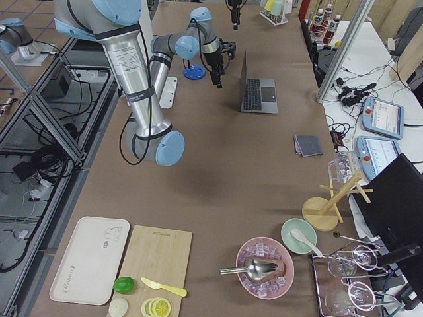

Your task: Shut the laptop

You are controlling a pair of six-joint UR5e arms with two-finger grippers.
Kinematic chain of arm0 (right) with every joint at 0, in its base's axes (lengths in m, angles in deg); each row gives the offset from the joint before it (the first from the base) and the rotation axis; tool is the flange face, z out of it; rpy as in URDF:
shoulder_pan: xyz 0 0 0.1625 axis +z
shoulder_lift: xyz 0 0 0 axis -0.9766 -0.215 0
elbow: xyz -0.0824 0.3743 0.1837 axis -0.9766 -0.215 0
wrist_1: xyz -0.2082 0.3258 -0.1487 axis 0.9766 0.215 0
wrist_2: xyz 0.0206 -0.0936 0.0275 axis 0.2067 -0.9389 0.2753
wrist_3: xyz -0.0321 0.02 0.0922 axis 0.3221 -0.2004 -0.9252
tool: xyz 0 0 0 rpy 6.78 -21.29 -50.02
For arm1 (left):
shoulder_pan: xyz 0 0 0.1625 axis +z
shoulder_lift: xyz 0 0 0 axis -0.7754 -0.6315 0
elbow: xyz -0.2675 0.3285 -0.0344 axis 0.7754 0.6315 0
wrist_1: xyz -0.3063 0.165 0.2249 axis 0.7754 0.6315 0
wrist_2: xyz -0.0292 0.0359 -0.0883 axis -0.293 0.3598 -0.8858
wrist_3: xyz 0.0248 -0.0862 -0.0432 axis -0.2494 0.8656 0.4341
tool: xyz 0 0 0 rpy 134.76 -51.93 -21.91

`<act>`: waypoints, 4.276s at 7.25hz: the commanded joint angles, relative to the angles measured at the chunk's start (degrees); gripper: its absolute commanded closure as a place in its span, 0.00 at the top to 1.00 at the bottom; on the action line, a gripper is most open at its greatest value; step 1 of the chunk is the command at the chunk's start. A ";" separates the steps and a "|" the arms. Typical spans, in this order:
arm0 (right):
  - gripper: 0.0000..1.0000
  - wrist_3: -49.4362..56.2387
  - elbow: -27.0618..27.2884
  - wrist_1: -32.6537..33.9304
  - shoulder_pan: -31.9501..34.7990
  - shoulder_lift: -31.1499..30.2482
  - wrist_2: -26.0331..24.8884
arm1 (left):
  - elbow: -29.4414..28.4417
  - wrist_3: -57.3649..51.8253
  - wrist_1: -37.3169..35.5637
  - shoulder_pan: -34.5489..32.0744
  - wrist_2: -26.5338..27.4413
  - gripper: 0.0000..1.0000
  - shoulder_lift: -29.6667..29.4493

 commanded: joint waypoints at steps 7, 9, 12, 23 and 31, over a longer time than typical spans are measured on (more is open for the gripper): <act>0.00 -2.00 -14.47 -6.04 -1.20 9.16 0.32 | -6.81 3.86 0.19 6.67 8.38 0.00 -5.07; 0.00 -1.83 -18.09 -9.31 -0.41 9.60 0.23 | -7.42 4.13 0.28 6.67 8.29 0.00 -5.59; 0.00 -0.86 -21.69 -9.50 2.05 12.13 0.67 | -9.27 5.36 0.37 7.46 8.38 0.00 -7.61; 0.00 3.62 -37.08 -18.73 7.24 17.16 2.34 | -28.66 1.23 13.71 2.99 9.69 0.00 -14.02; 0.00 7.13 -65.89 -36.82 12.07 27.18 6.12 | -49.42 -1.41 23.74 -0.01 13.11 0.00 -21.85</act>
